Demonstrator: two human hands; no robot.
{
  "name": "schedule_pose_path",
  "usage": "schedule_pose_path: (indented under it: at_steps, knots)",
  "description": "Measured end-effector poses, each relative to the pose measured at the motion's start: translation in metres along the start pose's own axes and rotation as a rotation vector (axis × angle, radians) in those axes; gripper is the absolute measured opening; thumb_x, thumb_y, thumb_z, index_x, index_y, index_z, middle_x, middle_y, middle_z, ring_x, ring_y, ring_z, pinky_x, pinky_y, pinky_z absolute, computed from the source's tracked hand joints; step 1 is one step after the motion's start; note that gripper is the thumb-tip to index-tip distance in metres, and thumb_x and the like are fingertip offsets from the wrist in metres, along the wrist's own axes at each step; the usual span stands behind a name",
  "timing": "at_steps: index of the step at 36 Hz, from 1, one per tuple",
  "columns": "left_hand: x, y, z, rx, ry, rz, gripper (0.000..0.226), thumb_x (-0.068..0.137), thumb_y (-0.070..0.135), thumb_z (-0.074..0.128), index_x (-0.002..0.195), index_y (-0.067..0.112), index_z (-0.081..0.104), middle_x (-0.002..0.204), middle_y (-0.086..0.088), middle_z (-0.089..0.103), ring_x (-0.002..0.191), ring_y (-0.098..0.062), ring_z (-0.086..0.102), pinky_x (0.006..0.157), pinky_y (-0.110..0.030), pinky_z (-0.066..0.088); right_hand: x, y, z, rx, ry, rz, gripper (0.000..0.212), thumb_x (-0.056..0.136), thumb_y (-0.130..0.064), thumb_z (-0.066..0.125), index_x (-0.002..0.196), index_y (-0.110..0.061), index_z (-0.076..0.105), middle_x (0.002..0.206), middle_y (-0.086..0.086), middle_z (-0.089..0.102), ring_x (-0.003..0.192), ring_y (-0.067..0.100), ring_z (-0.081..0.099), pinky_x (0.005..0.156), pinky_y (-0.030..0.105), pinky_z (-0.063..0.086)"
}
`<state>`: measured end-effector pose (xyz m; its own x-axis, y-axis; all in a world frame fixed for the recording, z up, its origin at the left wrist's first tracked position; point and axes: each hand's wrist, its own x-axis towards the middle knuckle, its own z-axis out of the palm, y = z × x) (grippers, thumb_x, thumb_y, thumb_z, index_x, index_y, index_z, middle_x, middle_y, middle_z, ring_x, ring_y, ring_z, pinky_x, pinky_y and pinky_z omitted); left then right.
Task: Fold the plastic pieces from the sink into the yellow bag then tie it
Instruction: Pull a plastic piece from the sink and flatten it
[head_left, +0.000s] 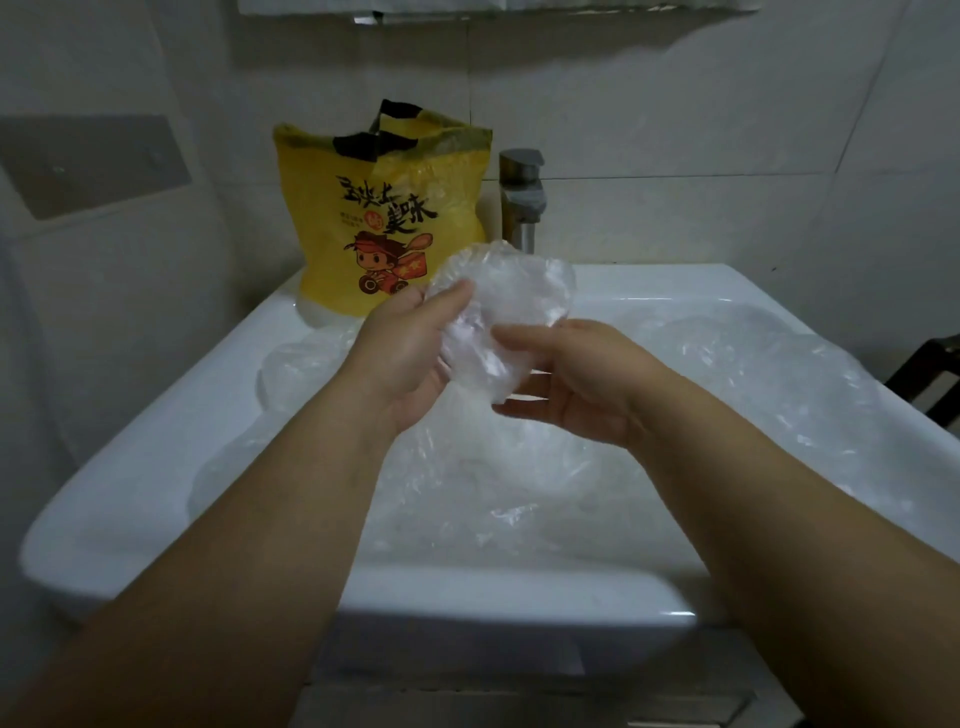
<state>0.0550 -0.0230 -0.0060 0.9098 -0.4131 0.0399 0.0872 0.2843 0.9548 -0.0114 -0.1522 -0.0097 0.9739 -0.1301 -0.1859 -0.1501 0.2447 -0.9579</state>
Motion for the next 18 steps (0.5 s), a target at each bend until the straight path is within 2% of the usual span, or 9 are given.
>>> schedule_pose_path:
  at_steps: [2, 4, 6, 8, 10, 13, 16, 18]
  knots:
    - [0.0, -0.001, 0.001, -0.022, -0.012, -0.009, 0.031, 0.097, 0.014, 0.054, 0.123, -0.003, 0.056, 0.114, -0.019, 0.068, 0.1, -0.028, 0.068, 0.09, -0.042, 0.055, 0.0, -0.001, -0.001, 0.062, 0.023, -0.042, 0.025, 0.092, -0.008, 0.058, 0.117, -0.006, 0.058, 0.111, 0.014, 0.068, 0.093, 0.027, 0.068, 0.075, 0.035, 0.058]
    - [0.0, 0.0, 0.001, -0.02, -0.012, -0.019, 0.031, 0.097, 0.011, 0.054, 0.123, -0.005, 0.056, 0.115, -0.021, 0.065, 0.1, -0.027, 0.064, 0.091, -0.038, 0.054, -0.002, -0.008, -0.005, 0.169, 0.01, -0.087, 0.024, 0.094, -0.004, 0.051, 0.118, -0.003, 0.057, 0.113, 0.017, 0.067, 0.095, 0.027, 0.068, 0.075, 0.034, 0.059]
    - [0.0, 0.001, -0.003, 0.003, -0.023, -0.029, 0.034, 0.095, 0.009, 0.055, 0.125, -0.008, 0.054, 0.113, -0.022, 0.06, 0.1, -0.026, 0.057, 0.082, -0.03, 0.056, -0.004, -0.014, -0.01, 0.209, -0.004, -0.129, 0.026, 0.095, -0.002, 0.047, 0.119, -0.001, 0.057, 0.113, 0.017, 0.068, 0.091, 0.025, 0.069, 0.074, 0.031, 0.059]
    - [-0.001, 0.002, -0.006, 0.065, -0.042, -0.03, 0.027, 0.093, 0.008, 0.058, 0.115, -0.006, 0.057, 0.107, -0.02, 0.055, 0.097, -0.026, 0.052, 0.072, -0.022, 0.056, -0.007, -0.017, -0.015, 0.15, 0.001, -0.146, 0.023, 0.095, -0.002, 0.046, 0.115, -0.002, 0.059, 0.109, 0.016, 0.068, 0.089, 0.024, 0.069, 0.076, 0.032, 0.058]
    - [-0.002, 0.003, -0.01, 0.138, -0.064, -0.028, 0.004, 0.093, 0.006, 0.058, 0.096, 0.004, 0.06, 0.101, -0.017, 0.058, 0.091, -0.023, 0.056, 0.068, -0.019, 0.055, -0.009, -0.018, -0.017, 0.078, 0.001, -0.145, 0.022, 0.095, -0.003, 0.047, 0.113, -0.003, 0.059, 0.113, 0.017, 0.067, 0.096, 0.027, 0.067, 0.081, 0.034, 0.057]
    - [-0.004, 0.004, -0.013, 0.226, -0.132, -0.011, 0.009, 0.093, 0.004, 0.057, 0.099, 0.005, 0.064, 0.102, -0.015, 0.065, 0.09, -0.021, 0.061, 0.074, -0.021, 0.056, -0.01, -0.018, -0.018, 0.036, 0.001, -0.143, 0.02, 0.094, 0.0, 0.046, 0.108, -0.004, 0.06, 0.115, 0.019, 0.065, 0.098, 0.03, 0.066, 0.081, 0.037, 0.057]
    - [-0.006, 0.004, -0.014, 0.277, -0.166, 0.0, 0.015, 0.093, 0.003, 0.056, 0.104, 0.002, 0.065, 0.104, -0.015, 0.067, 0.093, -0.022, 0.062, 0.08, -0.025, 0.056, -0.01, -0.018, -0.019, 0.005, -0.009, -0.14, 0.023, 0.093, 0.003, 0.045, 0.108, -0.006, 0.06, 0.107, 0.015, 0.066, 0.089, 0.027, 0.068, 0.072, 0.034, 0.06]
    - [-0.006, 0.004, -0.013, 0.257, -0.181, 0.012, 0.017, 0.093, -0.001, 0.054, 0.104, 0.001, 0.066, 0.102, -0.013, 0.069, 0.093, -0.021, 0.064, 0.081, -0.026, 0.056, -0.012, -0.019, -0.019, 0.009, -0.038, -0.134, 0.026, 0.093, 0.005, 0.043, 0.107, -0.005, 0.062, 0.095, 0.014, 0.066, 0.07, 0.02, 0.064, 0.056, 0.026, 0.057]
